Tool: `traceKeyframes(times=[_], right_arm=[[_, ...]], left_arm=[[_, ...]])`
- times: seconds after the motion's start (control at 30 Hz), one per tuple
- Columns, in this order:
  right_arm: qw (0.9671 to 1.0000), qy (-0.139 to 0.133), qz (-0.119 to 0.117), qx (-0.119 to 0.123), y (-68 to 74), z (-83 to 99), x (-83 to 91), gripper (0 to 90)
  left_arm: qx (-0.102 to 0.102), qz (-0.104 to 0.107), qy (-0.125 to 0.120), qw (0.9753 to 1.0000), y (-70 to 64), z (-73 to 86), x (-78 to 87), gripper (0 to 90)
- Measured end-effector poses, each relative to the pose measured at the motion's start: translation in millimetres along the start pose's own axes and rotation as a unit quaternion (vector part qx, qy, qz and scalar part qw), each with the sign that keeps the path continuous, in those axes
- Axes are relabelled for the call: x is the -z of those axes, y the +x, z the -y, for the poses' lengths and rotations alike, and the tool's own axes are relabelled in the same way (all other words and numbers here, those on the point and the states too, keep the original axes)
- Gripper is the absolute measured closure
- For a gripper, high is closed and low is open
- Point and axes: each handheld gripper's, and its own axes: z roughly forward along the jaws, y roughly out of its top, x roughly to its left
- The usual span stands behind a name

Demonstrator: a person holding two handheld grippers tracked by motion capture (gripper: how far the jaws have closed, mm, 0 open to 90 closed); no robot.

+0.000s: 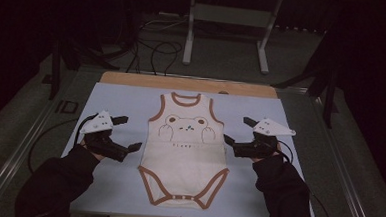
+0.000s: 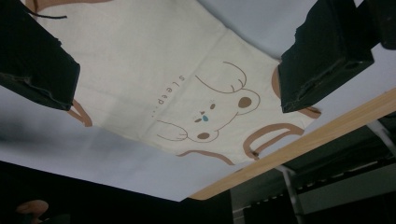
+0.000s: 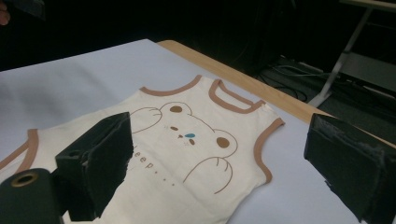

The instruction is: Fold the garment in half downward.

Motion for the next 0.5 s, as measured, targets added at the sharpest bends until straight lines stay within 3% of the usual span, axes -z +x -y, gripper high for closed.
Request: traceKeyframes(times=[0.5], right_arm=[[0.999, 0.034, -0.011, -0.026, -14.8, 18.2, -35.4, 8.0]], left_arm=[[0.009, -0.001, 0.023, 0.9997, 9.0, 3.7, -32.4, 0.0]])
